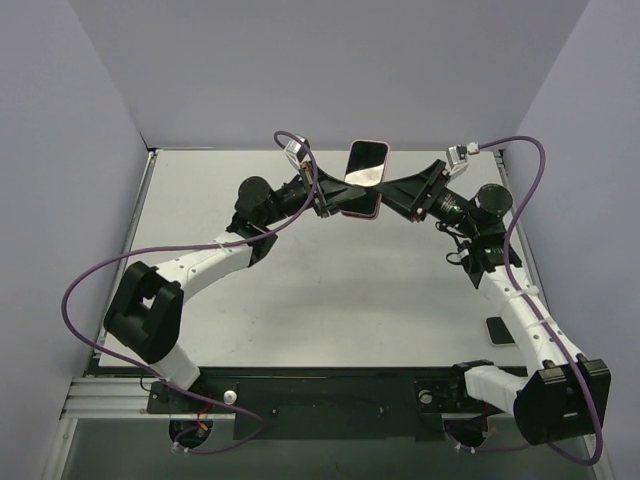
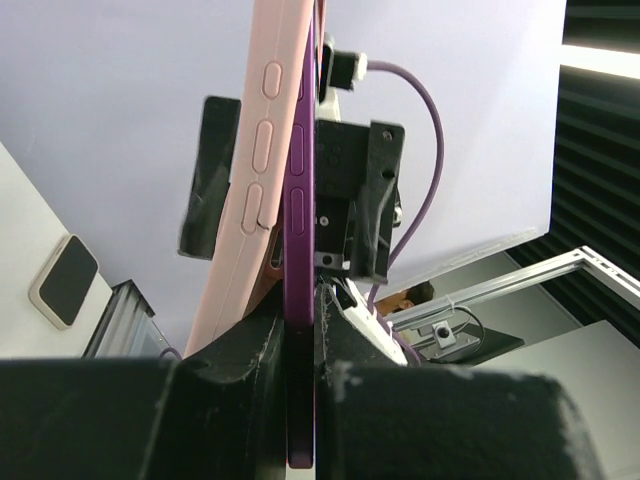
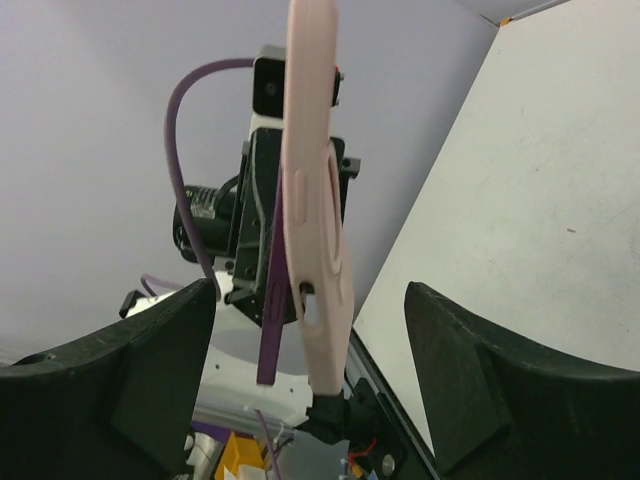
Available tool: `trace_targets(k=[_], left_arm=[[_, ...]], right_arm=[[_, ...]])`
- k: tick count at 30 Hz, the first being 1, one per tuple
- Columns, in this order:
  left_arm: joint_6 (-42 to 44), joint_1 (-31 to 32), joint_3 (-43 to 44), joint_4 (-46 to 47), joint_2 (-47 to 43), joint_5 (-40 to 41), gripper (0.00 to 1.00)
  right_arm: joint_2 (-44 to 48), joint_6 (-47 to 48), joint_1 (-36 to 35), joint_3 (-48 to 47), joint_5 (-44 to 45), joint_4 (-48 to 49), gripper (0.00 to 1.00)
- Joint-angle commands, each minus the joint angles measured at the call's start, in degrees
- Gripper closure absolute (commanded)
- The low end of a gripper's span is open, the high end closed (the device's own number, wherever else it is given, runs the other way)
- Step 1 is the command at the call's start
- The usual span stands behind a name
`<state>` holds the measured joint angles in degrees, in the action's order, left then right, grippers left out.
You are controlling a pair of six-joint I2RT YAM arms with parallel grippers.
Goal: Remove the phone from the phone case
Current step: Remove the phone case from the phone.
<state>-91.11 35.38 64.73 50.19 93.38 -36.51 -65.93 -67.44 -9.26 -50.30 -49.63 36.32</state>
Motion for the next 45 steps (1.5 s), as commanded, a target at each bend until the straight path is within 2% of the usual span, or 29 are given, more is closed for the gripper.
trace_targets(k=[1,2,3,6,7,9,16,30,38,40,41,44,45], left_arm=[[-1.8,-1.0,0.0,6.8,-4.6,0.7,1.0],[-1.8,-1.1,-0.1,6.6,-4.7,0.8,1.0],[-1.9,-1.2,-0.4,6.4,-4.8,1.0,1.0],[-1.9,-1.2,-1.0,6.1,-5.1,1.7,1.0],[-1.9,-1.2,-1.1,6.1,-5.2,1.9,1.0],[-1.9,-1.2,-1.3,5.9,-5.4,2.2,1.0],[-1.7,-1.2,-1.1,5.2,-5.6,2.9,1.0],[-0.6,-0.4,-2.5,3.6,-6.7,3.6,1.0],[-0.6,0.0,-2.9,3.5,-6.8,3.6,1.0],[-0.6,0.2,-3.0,3.3,-6.8,3.6,1.0],[-0.6,0.3,-3.2,3.3,-6.8,3.6,1.0],[-1.6,0.5,-4.5,3.7,-6.9,4.4,1.0],[-2.0,0.5,-4.9,3.8,-7.1,5.1,1.0]], right_arm=[[5.2,4.5,-0.1,2.8,-1.7,4.7,0.31],[6.1,6.3,-0.1,2.8,-0.4,3.3,0.33],[6.4,7.5,-0.2,2.8,0.1,0.0,0.41],[7.7,10.0,-0.5,3.1,1.4,-2.6,0.51],[8.1,10.2,-0.7,3.3,1.8,-3.1,0.58],[8.5,11.6,-1.3,3.4,3.7,-5.2,0.65],[8.7,16.3,-5.6,2.4,6.3,-10.3,0.67],[8.8,16.4,-9.4,2.7,13.9,-8.6,0.7],[8.0,16.0,-11.7,2.7,16.2,-6.1,0.78],[8.0,16.5,-12.4,2.6,17.5,-6.1,0.86],[8.1,16.6,-12.5,2.6,20.0,-7.3,1.0],[9.8,19.6,-13.2,1.6,31.5,-18.8,1.0],[10.3,20.1,-13.3,1.7,37.7,-20.7,1.0]])
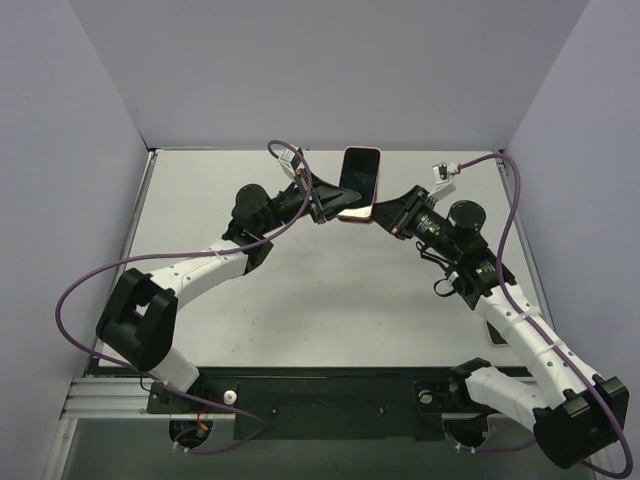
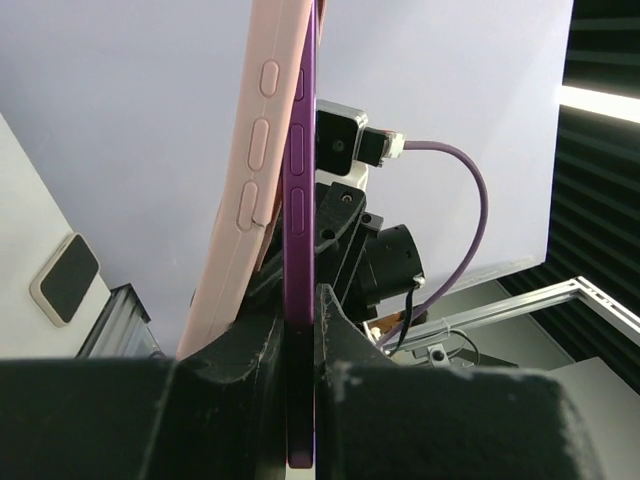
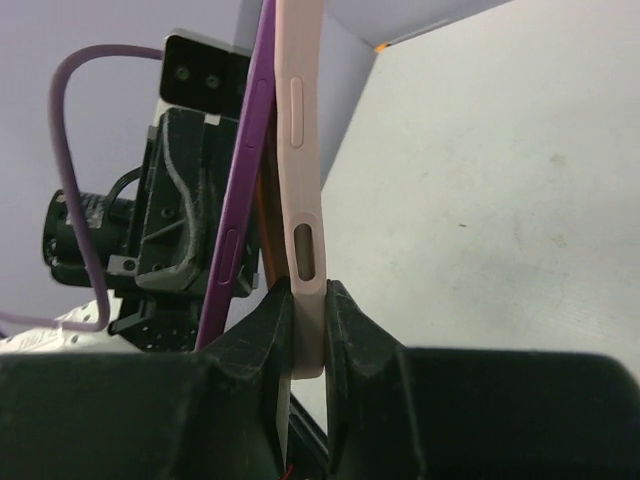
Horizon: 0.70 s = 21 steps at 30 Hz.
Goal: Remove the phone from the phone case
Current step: Remove the phone case from the phone.
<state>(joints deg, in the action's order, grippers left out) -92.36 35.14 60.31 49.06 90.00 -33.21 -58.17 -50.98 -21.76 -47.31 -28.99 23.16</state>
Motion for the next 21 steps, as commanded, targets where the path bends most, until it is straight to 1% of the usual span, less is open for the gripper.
trace_targets(k=[1,2,3,4,5,8,11,12,14,16,17,18,19,20,21], left_arm=[[-0.9,0.8,-1.1,5.1,-4.0,2.1,1.0],[-0.9,0.7,-1.2,5.0,-4.1,2.4,1.0],[-0.8,0.8,-1.3,4.6,-4.3,2.4,1.0],[-0.8,0.7,-1.4,4.6,-4.5,2.5,1.0],[-0.7,0.7,-1.4,4.4,-4.6,2.5,1.0],[-0.3,0.7,-1.5,3.8,-4.7,2.5,1.0],[1.3,0.7,-1.8,2.3,-5.2,2.4,1.0],[2.0,0.7,-2.0,1.8,-5.4,2.4,1.0],[4.4,0.7,-2.0,-0.9,-6.1,2.4,1.0],[8.8,0.5,-1.4,-4.9,-7.4,2.2,1.0],[13.3,0.5,-1.1,-9.5,-7.7,2.2,1.0],[15.7,0.4,-0.3,-15.4,-8.4,2.5,1.0],[21.5,0.3,0.3,-19.0,-8.7,3.3,1.0],[24.5,0.2,1.4,-24.7,-9.0,3.7,1.0],[31.0,0.1,2.3,-28.3,-8.9,4.1,1.0]], right_arm=[[3.5,4.0,-0.8,-1.1,19.8,-10.8,1.0],[3.9,4.9,-0.8,-1.5,25.3,-12.5,1.0],[3.8,5.4,-0.8,-2.0,27.0,-16.2,1.0],[3.3,6.0,-0.8,-3.0,31.1,-17.9,1.0],[3.2,6.0,-0.8,-3.5,32.8,-21.3,1.0],[1.9,5.7,-0.4,-4.5,38.4,-26.3,1.0],[1.4,5.4,0.4,-5.0,43.7,-33.3,1.0],[1.2,5.0,1.1,-5.3,46.7,-34.8,1.0],[1.8,5.2,3.7,-4.9,47.4,-37.2,1.0],[3.2,6.4,6.2,-4.5,47.9,-38.9,1.0],[3.8,7.5,6.8,-4.6,48.0,-39.8,1.0],[5.2,9.8,7.8,-5.2,48.0,-40.5,1.0],[5.6,10.9,8.1,-5.5,47.7,-41.5,1.0],[7.0,13.5,8.7,-6.3,47.4,-41.9,1.0],[7.8,14.6,8.7,-6.7,46.9,-42.5,1.0]])
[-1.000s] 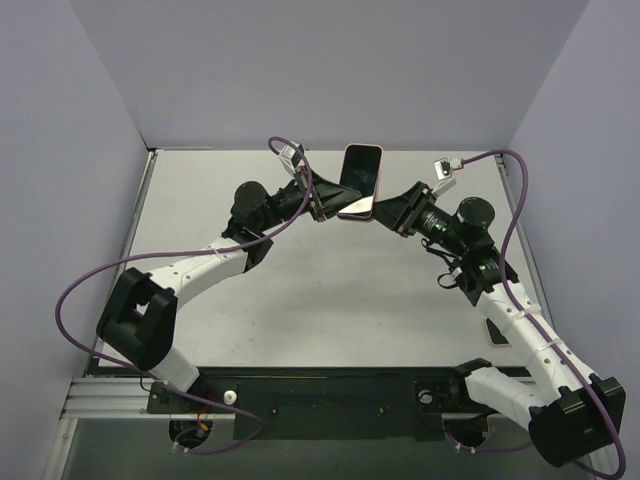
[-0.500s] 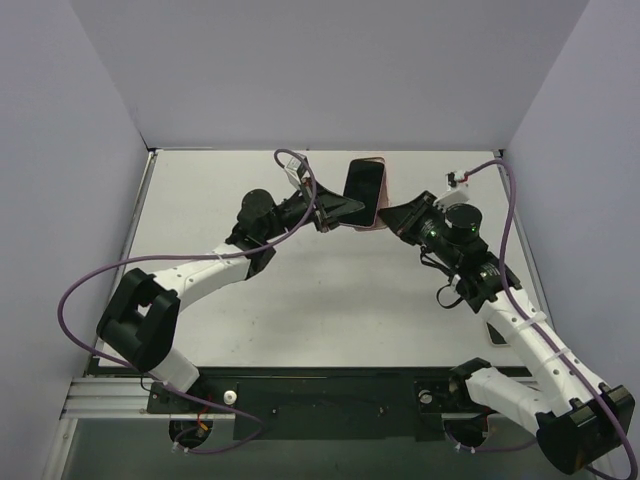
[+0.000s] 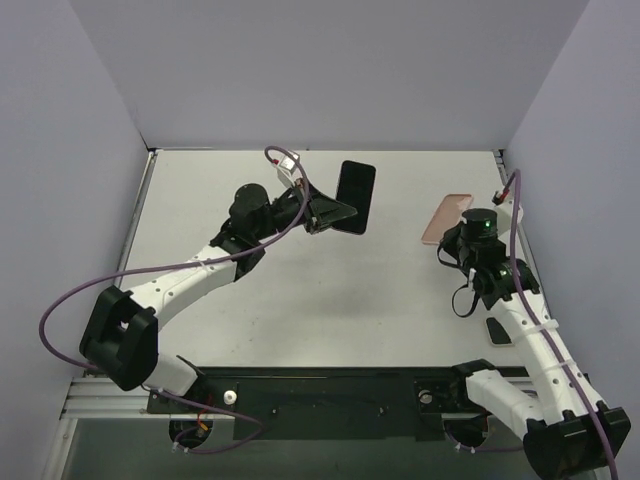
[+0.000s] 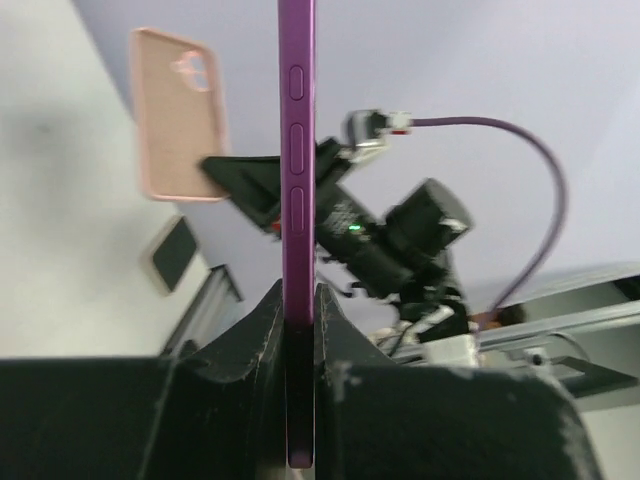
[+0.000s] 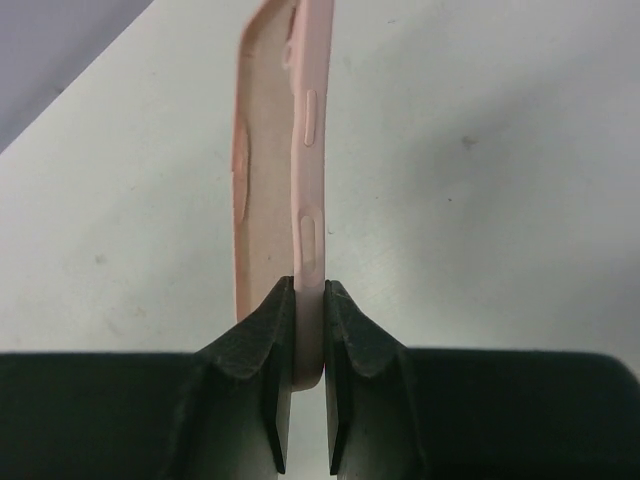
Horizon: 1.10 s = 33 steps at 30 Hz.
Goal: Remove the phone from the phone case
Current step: Remove the phone case from the phone, then place the phone at the center of the board.
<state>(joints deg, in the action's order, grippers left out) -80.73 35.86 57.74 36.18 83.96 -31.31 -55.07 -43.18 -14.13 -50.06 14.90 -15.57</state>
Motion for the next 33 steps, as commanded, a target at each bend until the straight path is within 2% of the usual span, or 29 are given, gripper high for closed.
trace_targets(k=[1,2,3,6,7,8,9,15,18,22,24,29,33], left_arm=[[26.6,-0.6,7.1,-21.8,-2.3,2.0,1.0],[30.0,-0.6,8.3,-24.9,-1.6,1.3,1.0],[37.5,-0.6,11.6,-30.9,-0.2,0.4,1.0],[50.6,-0.9,18.0,-42.0,5.1,-9.6,1.0],[58.2,-0.9,21.9,-50.1,8.4,-10.8,1.0],[61.6,-0.9,26.4,-54.9,10.0,-12.3,1.0],[68.8,-0.7,28.9,-62.6,13.6,-12.1,1.0],[87.6,0.3,48.4,-86.9,30.9,-7.5,1.0],[94.1,1.8,61.0,-94.8,38.5,-9.5,1.0],[101.1,5.7,79.6,-108.5,54.9,-8.6,1.0],[102.8,7.0,84.8,-110.7,59.8,-11.0,1.0],[106.6,8.8,87.3,-112.4,64.5,-18.8,1.0],[108.7,10.7,84.9,-113.6,65.0,-19.6,1.0]], right_arm=[[5.9,9.1,1.0,-4.5,2.6,-4.2,1.0],[6.8,11.1,1.0,-5.5,1.5,-4.6,1.0],[7.4,11.6,1.0,-5.7,0.8,-5.3,1.0],[9.4,12.9,1.0,-6.7,-2.5,-6.3,1.0],[9.7,13.1,0.9,-6.8,-2.9,-7.0,1.0],[10.5,13.1,1.0,-6.9,-3.7,-7.3,1.0],[10.8,13.1,0.9,-6.9,-3.8,-7.9,1.0],[14.4,13.2,0.9,-7.3,-4.8,-10.6,1.0],[16.8,14.5,1.0,-8.0,-4.1,-12.3,1.0],[19.8,16.1,1.0,-9.4,-2.0,-16.1,1.0],[21.4,16.3,1.0,-9.8,-1.9,-17.1,1.0],[25.3,16.0,1.1,-10.2,-1.6,-19.6,1.0],[26.1,15.8,1.1,-9.9,-1.7,-21.3,1.0]])
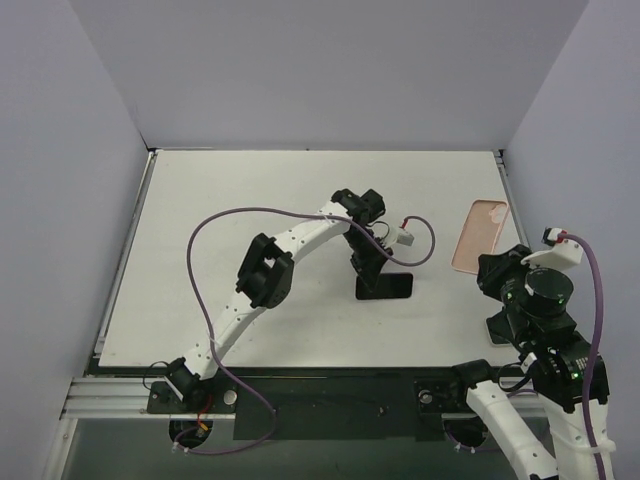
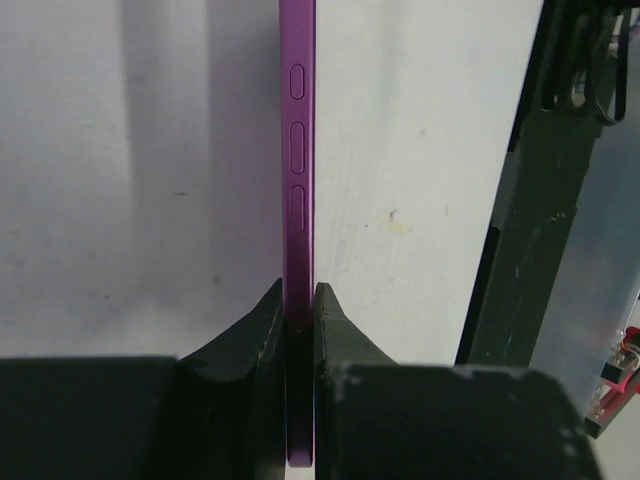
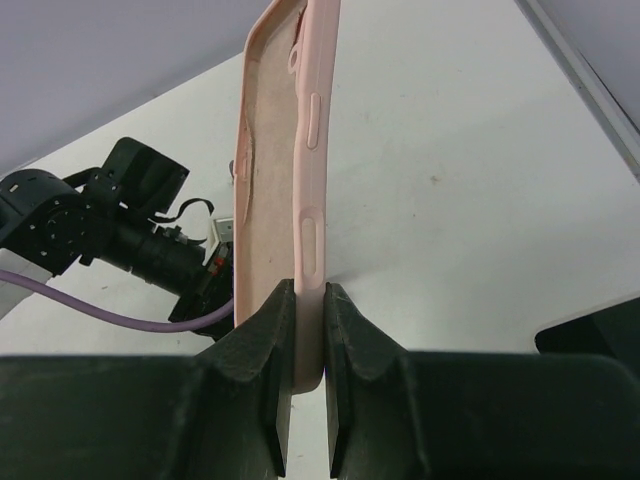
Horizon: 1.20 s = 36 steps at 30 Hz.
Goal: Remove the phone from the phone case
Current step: Place the phone at the center of the board.
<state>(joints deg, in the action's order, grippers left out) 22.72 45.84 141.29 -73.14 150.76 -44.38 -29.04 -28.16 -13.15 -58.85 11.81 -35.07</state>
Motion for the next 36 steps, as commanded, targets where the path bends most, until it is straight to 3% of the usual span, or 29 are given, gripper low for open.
trace_targets(k=[1,8,13,15,20,29,36], left_arm=[[5.8,0.9,1.0,-5.0,-1.3,-6.8,1.0],[4.4,1.4,-2.0,-3.1,0.5,-5.0,1.0],[0.5,1.4,-8.6,7.2,-2.9,-3.6,1.0],[0.5,1.4,-8.3,7.8,-2.8,-3.3,0.95],[0.8,1.3,-7.1,7.1,-2.0,-0.4,0.7],[0.0,0.4,-5.2,7.8,-3.0,2.1,0.54],[-1.2,-0.8,-4.7,9.6,-5.8,3.1,0.26]], right_arm=[[-0.1,0.7,0.1,-1.0,1.3,-1.8,1.0],[-0.4,-0.8,0.1,-1.1,0.6,-1.8,1.0],[-0.1,-1.3,0.1,-1.0,2.0,-1.7,1.0],[0.5,-1.5,0.1,-1.2,2.3,-1.8,1.0],[1.4,-1.9,0.1,-1.3,3.5,-1.8,1.0],[-1.5,-2.9,0.1,-1.1,7.0,-4.1,1.0],[-10.2,-0.7,1.1,-2.8,13.9,-6.5,1.0]])
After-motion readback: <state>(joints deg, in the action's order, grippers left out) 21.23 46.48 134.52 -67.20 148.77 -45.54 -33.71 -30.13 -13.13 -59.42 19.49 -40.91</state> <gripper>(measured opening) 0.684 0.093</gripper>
